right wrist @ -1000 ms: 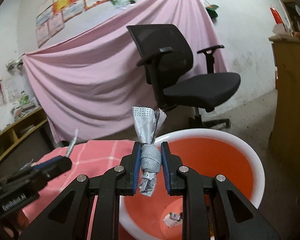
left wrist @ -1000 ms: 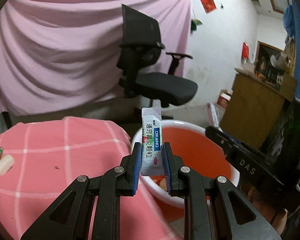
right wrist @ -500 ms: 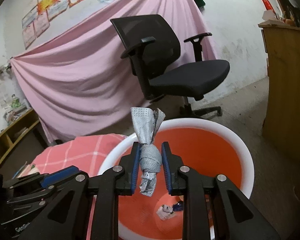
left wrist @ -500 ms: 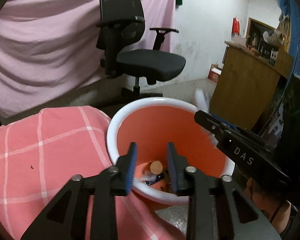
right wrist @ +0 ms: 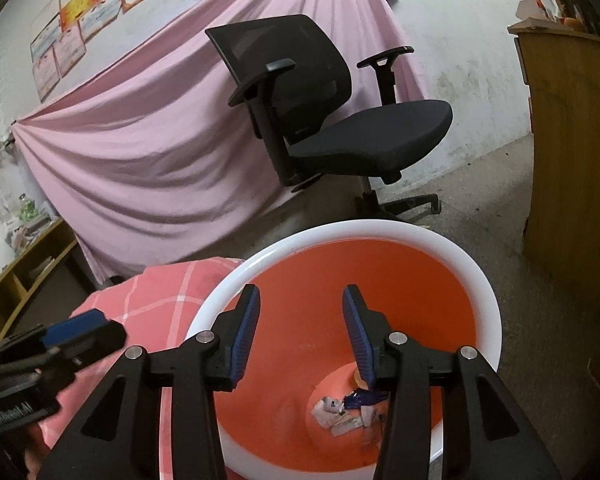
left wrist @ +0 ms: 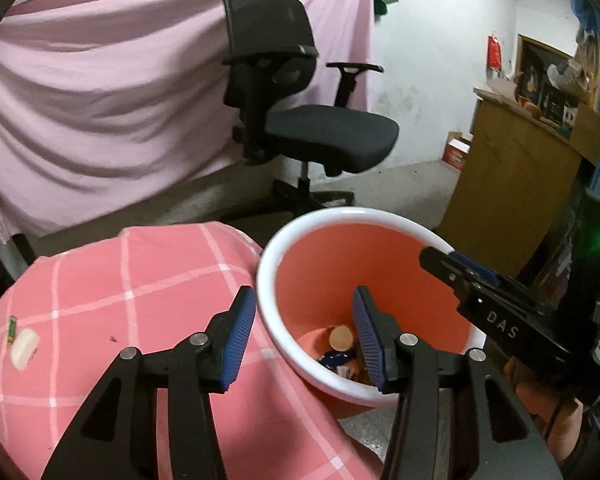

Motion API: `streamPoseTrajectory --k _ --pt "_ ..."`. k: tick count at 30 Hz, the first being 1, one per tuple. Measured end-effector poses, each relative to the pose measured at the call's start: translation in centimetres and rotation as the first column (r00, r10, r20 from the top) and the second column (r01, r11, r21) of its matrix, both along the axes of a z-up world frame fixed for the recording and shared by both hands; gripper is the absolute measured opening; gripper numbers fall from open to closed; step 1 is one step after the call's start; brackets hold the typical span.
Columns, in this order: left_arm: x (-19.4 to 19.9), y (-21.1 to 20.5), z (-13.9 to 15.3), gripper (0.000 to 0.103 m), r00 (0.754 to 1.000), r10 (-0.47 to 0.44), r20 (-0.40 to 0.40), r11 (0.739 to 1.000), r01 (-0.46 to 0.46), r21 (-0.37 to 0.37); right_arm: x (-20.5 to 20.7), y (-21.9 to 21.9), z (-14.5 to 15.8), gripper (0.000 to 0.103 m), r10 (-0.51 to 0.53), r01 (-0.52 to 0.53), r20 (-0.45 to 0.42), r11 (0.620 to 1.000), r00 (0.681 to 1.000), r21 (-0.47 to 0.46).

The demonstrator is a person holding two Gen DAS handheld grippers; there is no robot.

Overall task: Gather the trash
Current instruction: 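Move both grippers back over the table toward the green battery and eraser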

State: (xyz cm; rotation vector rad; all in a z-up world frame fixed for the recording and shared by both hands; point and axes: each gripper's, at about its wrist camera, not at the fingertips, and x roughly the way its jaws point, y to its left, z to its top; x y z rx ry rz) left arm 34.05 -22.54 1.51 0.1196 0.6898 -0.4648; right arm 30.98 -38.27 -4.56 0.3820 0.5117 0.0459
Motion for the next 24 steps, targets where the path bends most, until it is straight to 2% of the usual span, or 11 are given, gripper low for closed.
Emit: streamPoseTrajectory --k 1,3,5,7,8,9,11,13,15,17,24 --pt "-0.1 0.2 0.3 0.047 1.0 0.019 0.014 1.0 -0.019 0.008 0.0 0.0 0.1 0.046 0.0 0.0 0.005 1.0 1.0 0.0" --pt "-0.4 0.8 0.9 0.059 0.998 0.055 0.041 0.998 -0.056 0.013 -0.2 0.3 0.4 0.05 0.003 -0.003 0.017 1.0 1.0 -0.001" --pt "-0.8 1.5 1.3 0.06 0.994 0.085 0.063 0.996 -0.086 0.004 -0.2 0.7 0.6 0.054 0.005 -0.005 0.023 1.0 1.0 -0.008" --pt "-1.2 2.5 1.7 0.061 0.99 0.115 0.082 0.993 -0.115 -0.001 -0.2 1.0 1.0 0.067 0.003 -0.002 0.038 1.0 0.999 -0.014" --pt "-1.4 3.0 2.0 0.065 0.988 0.128 0.089 0.992 -0.129 -0.002 -0.3 1.2 1.2 0.075 0.001 0.0 0.047 1.0 0.999 -0.014" --pt "-1.7 3.6 2.3 0.076 0.984 0.149 0.1 0.989 -0.149 -0.006 -0.5 1.3 1.5 0.076 -0.001 0.002 0.064 1.0 0.998 -0.01" --pt "-2.1 4.8 3.0 0.09 0.975 0.183 0.129 0.983 -0.181 -0.028 -0.7 1.7 2.1 0.08 -0.002 0.003 0.088 1.0 0.996 -0.013" --pt "-2.9 6.2 3.9 0.091 0.96 0.223 0.168 0.974 -0.213 -0.072 -1.2 2.3 2.8 0.087 -0.008 0.012 0.124 0.999 0.992 -0.031" --pt "-3.6 7.7 4.7 0.101 0.947 0.262 0.185 0.963 -0.243 -0.117 -1.6 3.1 3.4 0.098 -0.011 0.018 0.156 0.999 0.988 -0.048" --pt "-4.1 9.1 5.3 0.101 0.93 0.306 0.205 0.948 -0.279 -0.151 -2.0 4.0 4.0 0.103 -0.013 0.026 0.188 0.997 0.982 -0.068" --pt "-5.3 14.5 6.8 0.101 0.853 0.452 0.26 0.889 -0.408 -0.208 -2.2 8.1 5.7 0.103 0.011 0.023 0.271 0.992 0.963 -0.121"
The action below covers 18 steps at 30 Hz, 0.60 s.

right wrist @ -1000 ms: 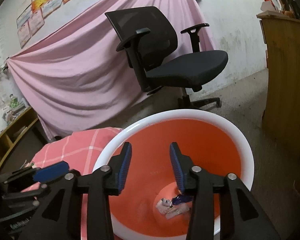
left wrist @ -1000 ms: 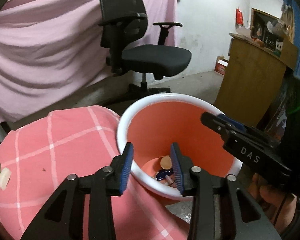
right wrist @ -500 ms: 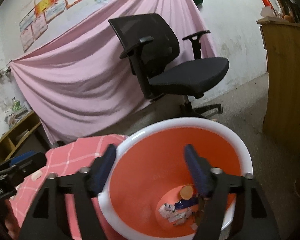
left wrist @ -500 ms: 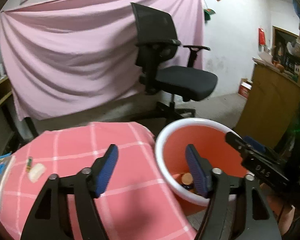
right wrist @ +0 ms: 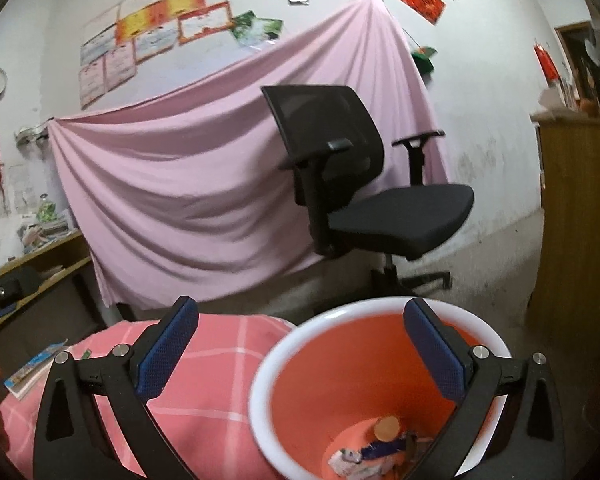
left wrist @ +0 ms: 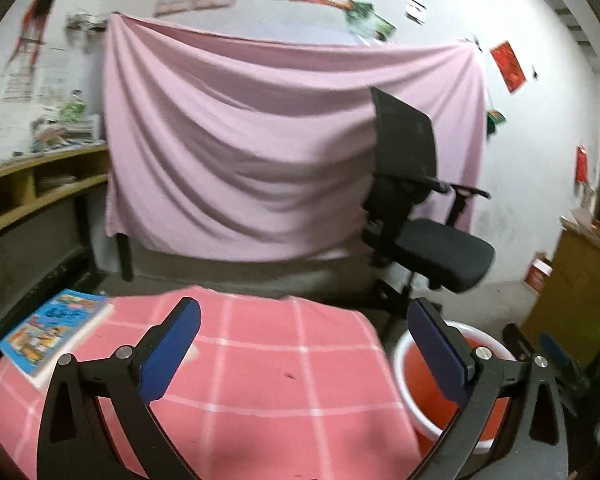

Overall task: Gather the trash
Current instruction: 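Move both grippers back over the table toward the green battery and eraser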

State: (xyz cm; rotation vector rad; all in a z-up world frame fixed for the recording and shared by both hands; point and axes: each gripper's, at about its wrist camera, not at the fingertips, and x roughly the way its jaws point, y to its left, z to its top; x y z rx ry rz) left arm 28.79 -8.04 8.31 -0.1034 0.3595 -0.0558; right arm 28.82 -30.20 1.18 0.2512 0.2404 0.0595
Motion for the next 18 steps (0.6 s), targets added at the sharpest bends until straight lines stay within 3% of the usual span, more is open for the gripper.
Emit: streamPoseTrajectory --k 10,18 --pt "-2.2 5.0 0.9 0.101 0.984 0.145 0.104 0.989 -0.147 0.01 -1.1 6.0 3.0 0.103 0.051 -0.05 0.181 0.999 0.982 -0.013" --pt "-2.8 8.7 -0.2 0.101 0.97 0.199 0.143 0.98 -0.201 0.002 -0.6 9.4 3.0 0.103 0.055 -0.051 0.208 0.998 0.977 -0.025"
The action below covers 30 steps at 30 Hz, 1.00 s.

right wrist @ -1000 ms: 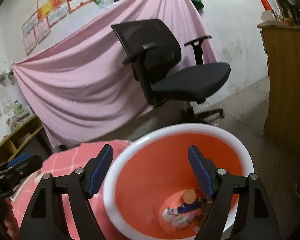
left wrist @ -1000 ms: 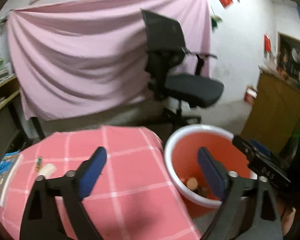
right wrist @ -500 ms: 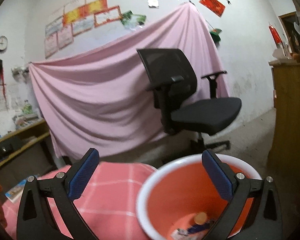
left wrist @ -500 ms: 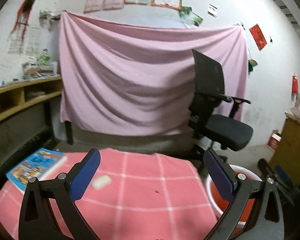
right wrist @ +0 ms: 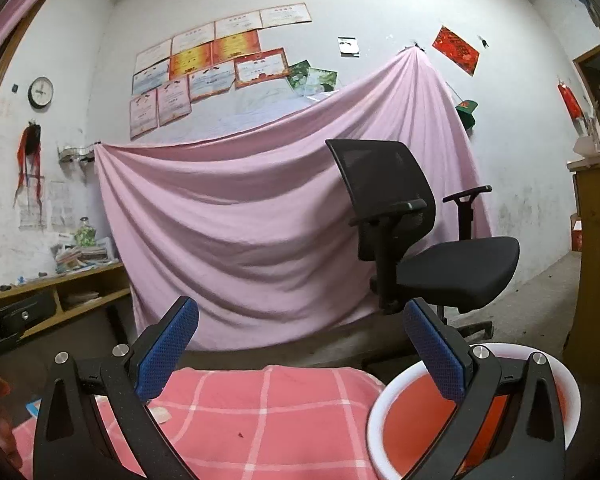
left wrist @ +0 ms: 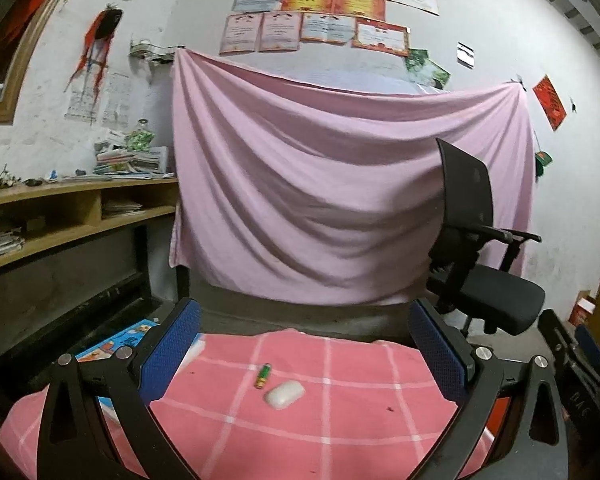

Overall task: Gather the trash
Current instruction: 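Move both grippers back over the table toward the green battery and eraser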

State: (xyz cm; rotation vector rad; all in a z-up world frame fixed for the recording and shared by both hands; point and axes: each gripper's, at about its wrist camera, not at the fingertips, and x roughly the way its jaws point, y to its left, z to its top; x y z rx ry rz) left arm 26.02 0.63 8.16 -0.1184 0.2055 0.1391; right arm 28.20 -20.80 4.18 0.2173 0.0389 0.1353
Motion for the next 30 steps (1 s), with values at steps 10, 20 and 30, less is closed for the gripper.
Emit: streamPoseTrajectory --k 10,20,30 --pt "-1.1 5.1 -3.0 0.101 0.993 0.103 0.052 0.995 -0.104 0.014 0.4 3.8 -0.6 0.103 0.037 -0.035 0.022 0.998 0.999 -0.05" --pt "-0.1 10.3 -6.1 0.101 0.996 0.093 -0.005 0.996 -0.093 -0.002 1.9 9.3 -1.8 0.103 0.128 -0.128 -0.012 0.975 0.992 -0.179" --pt "1.8 12.2 -7.3 0.101 0.996 0.066 -0.067 0.997 -0.064 0.031 6.3 14.0 -3.7 0.103 0.247 -0.294 -0.223 0.933 0.943 -0.208"
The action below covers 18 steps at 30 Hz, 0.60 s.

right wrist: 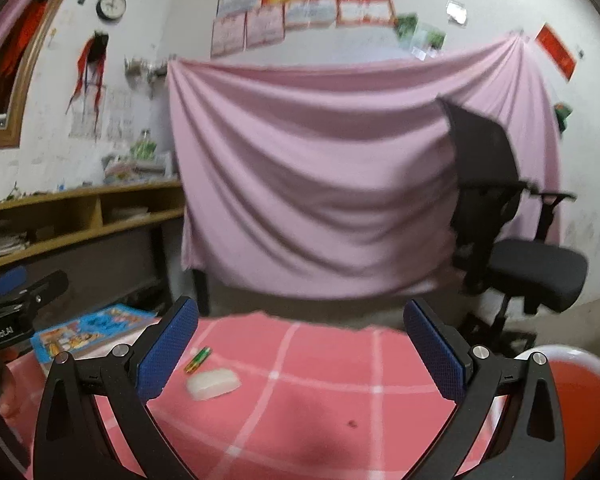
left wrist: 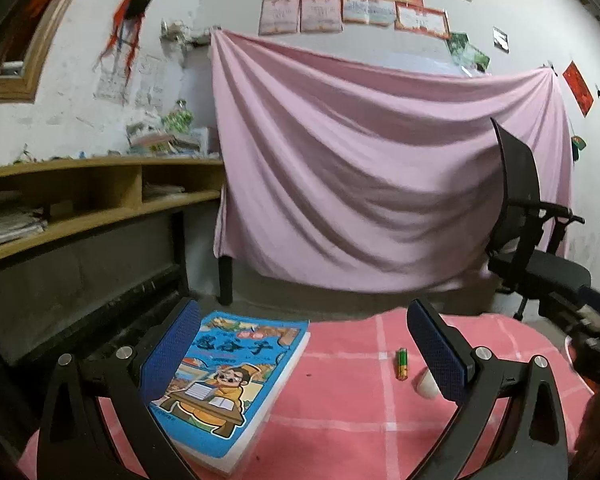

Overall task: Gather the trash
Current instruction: 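Move both grippers back over the table toward the green battery and eraser, then lower the right gripper onto the white eraser and close it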

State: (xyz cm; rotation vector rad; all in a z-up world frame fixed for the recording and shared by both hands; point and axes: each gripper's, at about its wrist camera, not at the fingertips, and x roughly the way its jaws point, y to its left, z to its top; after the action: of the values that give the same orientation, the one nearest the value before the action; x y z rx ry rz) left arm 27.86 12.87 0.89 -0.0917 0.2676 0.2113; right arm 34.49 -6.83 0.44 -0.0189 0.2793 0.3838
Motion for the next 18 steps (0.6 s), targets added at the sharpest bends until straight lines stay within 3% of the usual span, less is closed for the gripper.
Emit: streamPoseTrajectory --k 4,7,13,18 --pt "2.4 0.7 -0.9 0.101 0.994 -0.026 -0.108 0.999 0.022 -0.04 2.3 2.2 -1.5 0.103 0.003 -0.016 -0.144 0.996 0.99 -0.084" --pt "4.2 0.9 -1.4 0.101 0.983 -0.046 -0.177 0.997 0.035 -0.066 3.0 3.0 -2.2 0.1 0.009 -0.032 -0.204 0.993 0.979 -0.111" --pt "5.8 1.9 -2.1 0.098 0.969 -0.1 -0.224 0.985 0.065 -0.159 4.6 5.0 -3.5 0.078 0.072 -0.111 -0.332 0.989 0.941 -0.099" --pt "7.3 2.5 -2.6 0.076 0.951 -0.135 -0.279 0.973 0.074 -0.219 5.8 6.6 -4.8 0.072 0.111 -0.174 -0.422 0.978 0.9 -0.113"
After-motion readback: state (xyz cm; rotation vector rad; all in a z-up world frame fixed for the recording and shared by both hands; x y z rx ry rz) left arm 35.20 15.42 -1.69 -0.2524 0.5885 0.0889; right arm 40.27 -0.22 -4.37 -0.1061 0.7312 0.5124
